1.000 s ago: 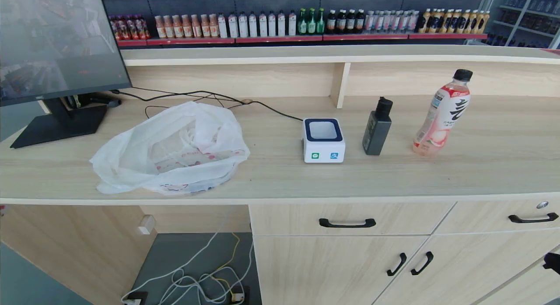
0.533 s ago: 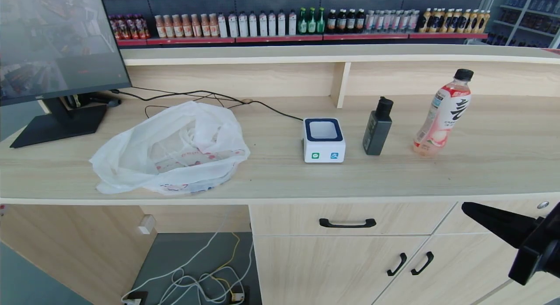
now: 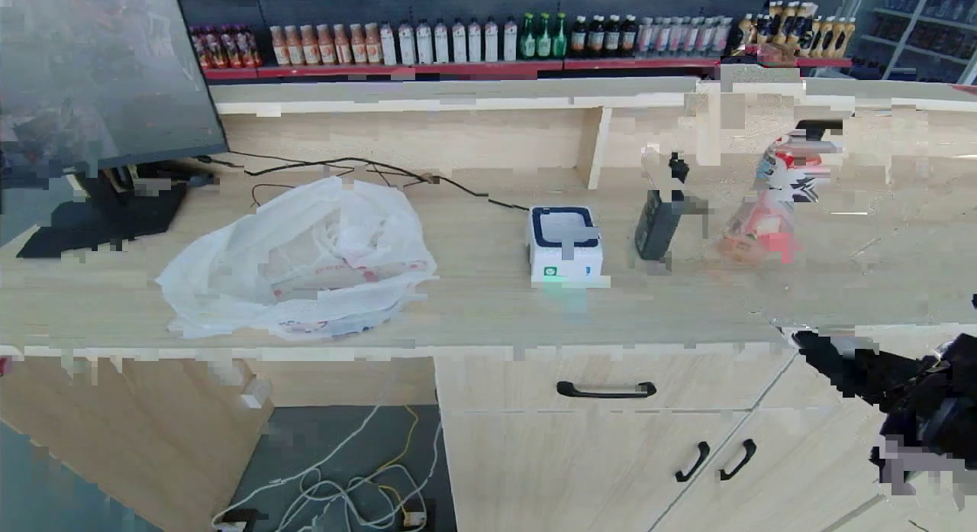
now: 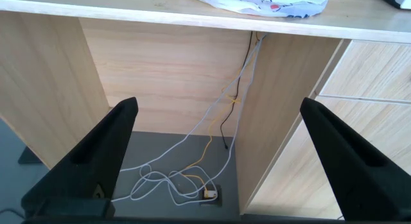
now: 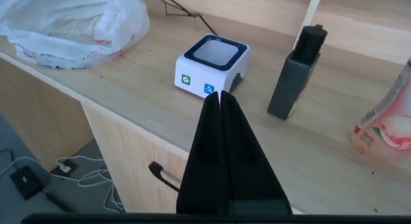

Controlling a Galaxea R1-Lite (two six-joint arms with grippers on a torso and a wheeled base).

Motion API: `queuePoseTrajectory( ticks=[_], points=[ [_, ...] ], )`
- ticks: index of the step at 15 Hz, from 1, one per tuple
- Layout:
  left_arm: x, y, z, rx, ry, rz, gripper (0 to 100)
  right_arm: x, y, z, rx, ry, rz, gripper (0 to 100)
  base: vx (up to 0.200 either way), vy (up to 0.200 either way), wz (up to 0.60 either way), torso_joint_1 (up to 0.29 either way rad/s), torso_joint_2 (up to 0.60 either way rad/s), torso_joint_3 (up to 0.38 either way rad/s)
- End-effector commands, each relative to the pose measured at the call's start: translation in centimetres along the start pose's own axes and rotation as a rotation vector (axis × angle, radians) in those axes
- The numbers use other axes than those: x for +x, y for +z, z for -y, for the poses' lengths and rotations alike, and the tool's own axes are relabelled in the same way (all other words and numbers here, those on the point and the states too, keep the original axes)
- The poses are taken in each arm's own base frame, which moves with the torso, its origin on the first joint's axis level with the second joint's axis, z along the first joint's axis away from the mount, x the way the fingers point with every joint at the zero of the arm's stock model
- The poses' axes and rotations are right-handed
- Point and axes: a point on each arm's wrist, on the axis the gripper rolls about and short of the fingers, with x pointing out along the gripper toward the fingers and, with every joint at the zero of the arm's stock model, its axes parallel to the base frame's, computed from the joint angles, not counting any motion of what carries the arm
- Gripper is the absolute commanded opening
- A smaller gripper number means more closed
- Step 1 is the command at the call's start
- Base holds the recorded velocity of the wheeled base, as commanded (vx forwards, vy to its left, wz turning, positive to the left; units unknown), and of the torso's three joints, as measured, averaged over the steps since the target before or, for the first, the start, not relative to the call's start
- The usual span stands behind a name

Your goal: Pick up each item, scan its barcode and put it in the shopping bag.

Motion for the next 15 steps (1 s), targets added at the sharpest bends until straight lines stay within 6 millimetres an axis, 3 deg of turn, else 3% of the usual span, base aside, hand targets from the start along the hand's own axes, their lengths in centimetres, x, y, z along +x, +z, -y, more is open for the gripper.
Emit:
queuePoseTrajectory(
  ticks=[1,4,5,9,15],
  points=[
    [0.0,0.0,0.0,0.000,0.000,0.000,100,3.4,-1.8,-1.4,0.044,0.048,0.063,0,0.000,0.000,0.00,0.000,0.00,0.000],
    [0.0,0.0,0.0,0.000,0.000,0.000,100,6.1,-2.1,-3.5,0.138,0.013,0.160,0,0.000,0.000,0.00,0.000,0.00,0.000],
    [0.0,0.0,0.0,0.000,0.000,0.000,100,6.2,-2.0,-3.7,0.141,0.003,0.162,0,0.000,0.000,0.00,0.000,0.00,0.000],
    [0.0,0.0,0.0,0.000,0.000,0.000,100,6.9,-3.0,-3.8,0.138,-0.045,0.118,0,0.000,0.000,0.00,0.000,0.00,0.000],
    [0.0,0.0,0.0,0.000,0.000,0.000,100,11.4,-3.8,-2.9,0.102,-0.096,0.145,0,0.000,0.000,0.00,0.000,0.00,0.000]
  ],
)
